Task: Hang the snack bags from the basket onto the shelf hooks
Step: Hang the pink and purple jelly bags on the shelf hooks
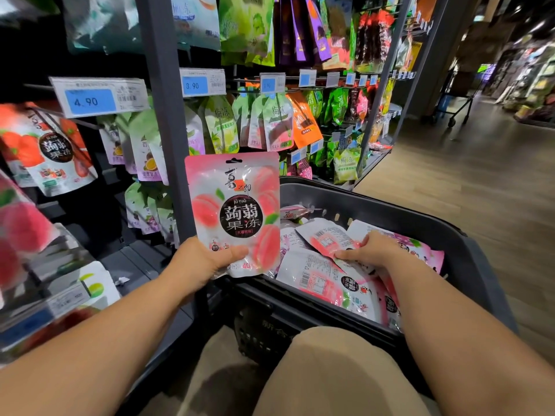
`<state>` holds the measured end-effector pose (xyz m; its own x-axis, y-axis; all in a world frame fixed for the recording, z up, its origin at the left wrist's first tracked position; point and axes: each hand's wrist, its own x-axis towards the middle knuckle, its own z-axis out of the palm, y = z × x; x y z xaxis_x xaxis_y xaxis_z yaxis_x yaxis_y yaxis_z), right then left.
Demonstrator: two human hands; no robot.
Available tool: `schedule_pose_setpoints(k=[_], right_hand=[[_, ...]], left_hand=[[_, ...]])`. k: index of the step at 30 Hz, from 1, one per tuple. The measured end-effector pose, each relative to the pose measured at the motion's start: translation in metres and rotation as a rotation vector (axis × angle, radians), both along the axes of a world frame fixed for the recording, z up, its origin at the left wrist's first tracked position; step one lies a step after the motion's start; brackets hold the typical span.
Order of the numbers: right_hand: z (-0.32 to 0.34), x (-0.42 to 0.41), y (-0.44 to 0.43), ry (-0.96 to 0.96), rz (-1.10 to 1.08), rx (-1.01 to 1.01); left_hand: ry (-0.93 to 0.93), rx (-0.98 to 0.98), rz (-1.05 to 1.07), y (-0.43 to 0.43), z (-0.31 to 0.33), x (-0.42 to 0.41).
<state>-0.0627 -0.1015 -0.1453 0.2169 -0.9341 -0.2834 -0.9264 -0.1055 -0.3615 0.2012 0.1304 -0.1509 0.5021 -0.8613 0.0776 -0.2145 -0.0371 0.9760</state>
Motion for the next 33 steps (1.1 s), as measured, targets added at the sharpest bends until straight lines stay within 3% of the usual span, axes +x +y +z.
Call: schedule_pose_setpoints(k=[5,11,18,33], right_hand=[[0.0,0.0,0.004,-0.237,-0.01,0.056],[0.003,0.0,0.008,-0.398,0.131,0.097],[0.005,-0.003,0.014,-0.756,0.171,0.299],[0.005,0.003,0.023,-0.593,0.222,0.298]], left_hand=[[0.004,0.012,0.015,-0.001,-0.004,0.003],[0.022,-0.007,0.006,-0.001,-0.002,0.001],[0.034,-0.002,0.017,0.001,0.001,-0.002],[0.025,-0.032,-0.003,0.0,-0.005,0.003]])
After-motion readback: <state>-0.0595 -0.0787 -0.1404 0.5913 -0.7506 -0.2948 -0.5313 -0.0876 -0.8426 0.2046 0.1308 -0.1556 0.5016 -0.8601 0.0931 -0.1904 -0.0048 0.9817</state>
